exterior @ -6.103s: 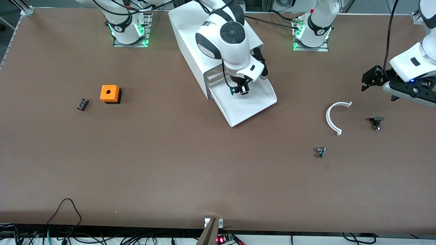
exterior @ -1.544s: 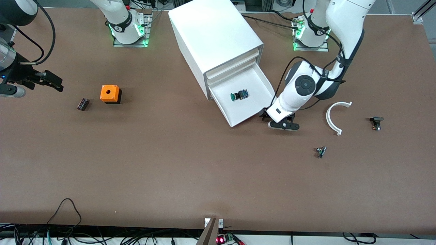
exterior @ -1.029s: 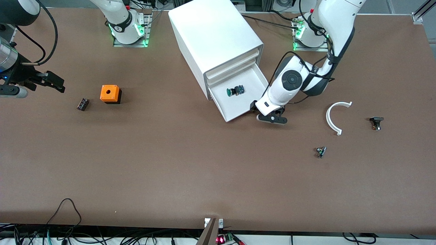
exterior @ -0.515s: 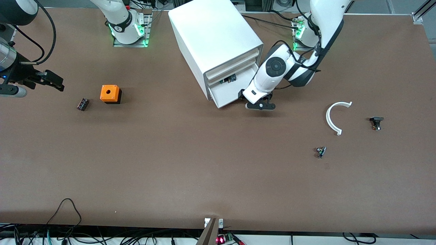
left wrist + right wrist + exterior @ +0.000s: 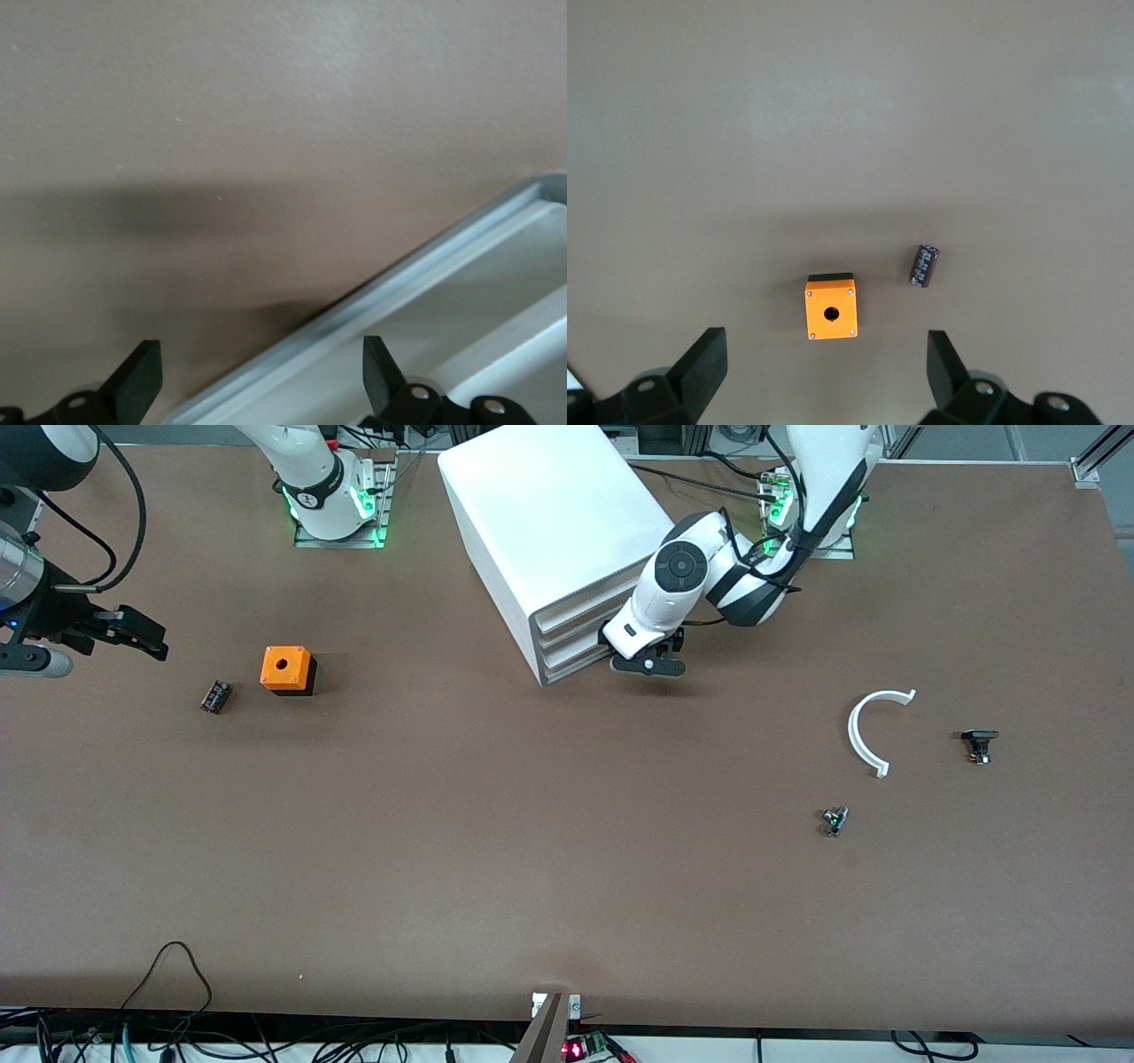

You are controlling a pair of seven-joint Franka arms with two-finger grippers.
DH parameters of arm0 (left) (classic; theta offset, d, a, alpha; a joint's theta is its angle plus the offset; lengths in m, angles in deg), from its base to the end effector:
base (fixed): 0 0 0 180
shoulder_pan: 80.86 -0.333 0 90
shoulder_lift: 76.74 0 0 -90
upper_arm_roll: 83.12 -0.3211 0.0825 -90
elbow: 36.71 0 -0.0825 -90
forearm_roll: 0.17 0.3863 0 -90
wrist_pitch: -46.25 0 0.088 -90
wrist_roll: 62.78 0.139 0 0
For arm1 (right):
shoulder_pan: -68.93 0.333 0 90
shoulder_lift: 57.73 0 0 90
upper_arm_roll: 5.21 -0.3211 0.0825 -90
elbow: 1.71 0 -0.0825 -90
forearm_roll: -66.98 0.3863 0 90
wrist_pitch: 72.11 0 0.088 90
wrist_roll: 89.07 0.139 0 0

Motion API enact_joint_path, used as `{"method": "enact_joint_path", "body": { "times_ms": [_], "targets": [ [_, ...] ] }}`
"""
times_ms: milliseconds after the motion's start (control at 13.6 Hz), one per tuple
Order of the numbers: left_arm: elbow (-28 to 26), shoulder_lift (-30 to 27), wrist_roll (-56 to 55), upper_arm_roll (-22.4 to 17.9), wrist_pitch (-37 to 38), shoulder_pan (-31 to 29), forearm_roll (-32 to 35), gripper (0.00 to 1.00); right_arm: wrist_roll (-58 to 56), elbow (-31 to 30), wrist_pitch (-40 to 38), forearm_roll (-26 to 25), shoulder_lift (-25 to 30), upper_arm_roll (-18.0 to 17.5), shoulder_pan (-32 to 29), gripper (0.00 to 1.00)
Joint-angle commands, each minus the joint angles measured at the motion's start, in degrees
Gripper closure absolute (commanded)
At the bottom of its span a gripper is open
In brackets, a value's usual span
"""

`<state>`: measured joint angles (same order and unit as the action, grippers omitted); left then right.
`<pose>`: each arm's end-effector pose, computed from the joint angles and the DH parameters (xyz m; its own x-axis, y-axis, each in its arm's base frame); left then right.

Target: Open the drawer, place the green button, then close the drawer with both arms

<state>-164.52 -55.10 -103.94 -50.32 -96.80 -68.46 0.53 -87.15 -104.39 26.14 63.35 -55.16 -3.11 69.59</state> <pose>0.3760 -0.3930 0.1952 0.9840 -0.0619 -0.1669 -0.0437 -0.9929 0.1106 0.5459 -0.0219 0.5293 0.9983 -0.0494 -0.0307 -0.0474 -0.9970 0.0618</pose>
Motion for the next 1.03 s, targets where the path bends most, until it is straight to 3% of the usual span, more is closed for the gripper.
{"method": "enact_joint_path", "body": {
  "times_ms": [0, 294, 441, 735, 956],
  "targets": [
    [-0.43, -4.06, -0.15, 0.08, 0.67, -1.14, 1.23, 0.00, -1.74, 0.90, -1.14, 0.91, -0.02, 0.01, -0.31, 0.00],
    [6.41, -8.54, 0.38, -8.52, 0.58, -7.29, 1.93, 0.00, -2.18, 0.90, -1.14, 1.61, -0.11, 0.10, -0.31, 0.00],
    [7.66, -12.40, 6.75, -13.27, 2.59, -7.56, 1.93, 0.00, -2.18, 0.90, -1.22, 1.61, -0.11, 0.10, -0.31, 0.00],
    [15.45, -21.45, 32.05, -22.41, 23.72, -8.53, 1.84, 0.00, -2.18, 0.99, -1.22, 1.61, -0.02, 0.10, -0.31, 0.00],
    [24.95, -22.17, 45.43, -27.86, 37.99, -10.20, 1.84, 0.00, -2.18, 0.90, -1.22, 1.61, -0.02, 0.10, -0.31, 0.00]
  ]
}}
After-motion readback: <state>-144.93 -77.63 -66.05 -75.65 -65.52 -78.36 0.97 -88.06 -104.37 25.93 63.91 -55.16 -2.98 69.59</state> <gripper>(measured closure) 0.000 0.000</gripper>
